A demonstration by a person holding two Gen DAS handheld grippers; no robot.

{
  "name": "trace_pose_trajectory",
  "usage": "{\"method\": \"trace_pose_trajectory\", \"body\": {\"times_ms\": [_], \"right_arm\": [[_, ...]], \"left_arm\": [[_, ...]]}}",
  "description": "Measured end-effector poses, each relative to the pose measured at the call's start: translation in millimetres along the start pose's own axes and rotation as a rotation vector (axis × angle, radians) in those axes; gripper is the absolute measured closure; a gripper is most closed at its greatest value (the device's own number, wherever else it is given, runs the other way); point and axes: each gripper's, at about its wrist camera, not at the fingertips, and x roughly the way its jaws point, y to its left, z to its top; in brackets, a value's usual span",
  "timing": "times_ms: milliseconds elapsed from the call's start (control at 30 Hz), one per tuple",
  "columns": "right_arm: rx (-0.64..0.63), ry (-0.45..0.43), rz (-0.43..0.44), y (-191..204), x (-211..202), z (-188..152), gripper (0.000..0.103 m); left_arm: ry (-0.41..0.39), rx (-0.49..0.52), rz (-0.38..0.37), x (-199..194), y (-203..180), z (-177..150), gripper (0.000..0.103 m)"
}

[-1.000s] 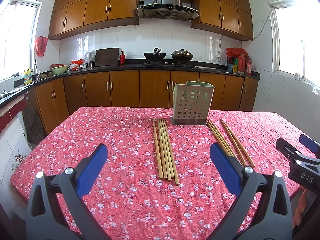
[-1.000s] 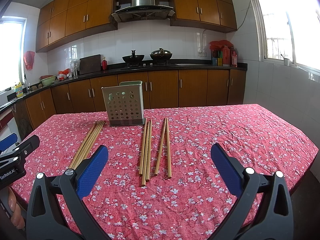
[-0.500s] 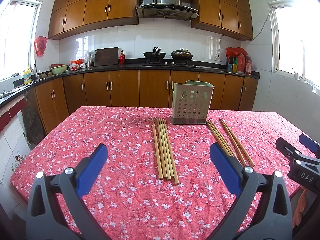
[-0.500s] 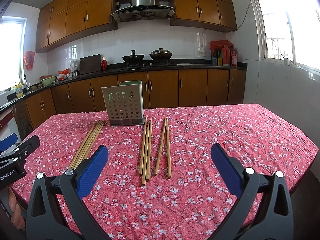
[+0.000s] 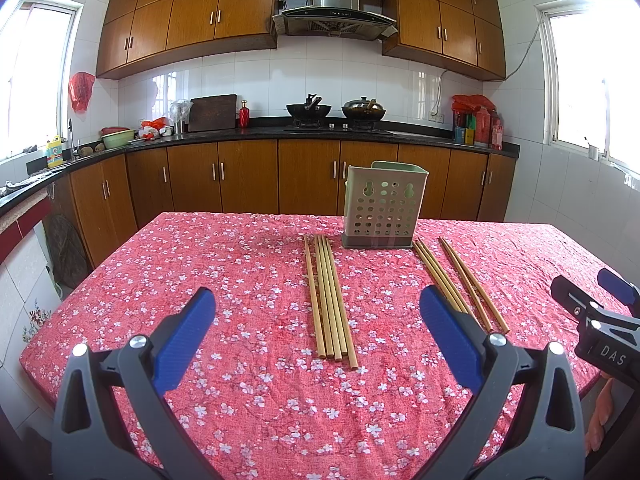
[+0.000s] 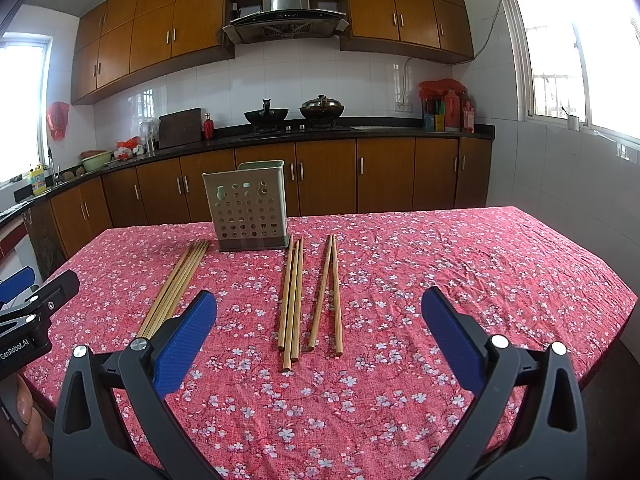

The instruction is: Organize utensils

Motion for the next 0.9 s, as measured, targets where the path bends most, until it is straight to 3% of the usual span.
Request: {"method": "trace_pose_trajectory", "body": {"times_ms": [633, 900], "right_arm": [[0.000, 0.013, 0.003, 0.3, -0.3, -7.5, 0.002], [0.031, 0.078, 0.007, -8.9, 29.5, -0.7, 0.002]], "left_arm": [[0.003, 0.000, 0.002, 1.5, -2.2, -0.9, 0.004], [0.056, -0.014, 0.028, 25.6, 1.7, -0.4, 0.004]]}}
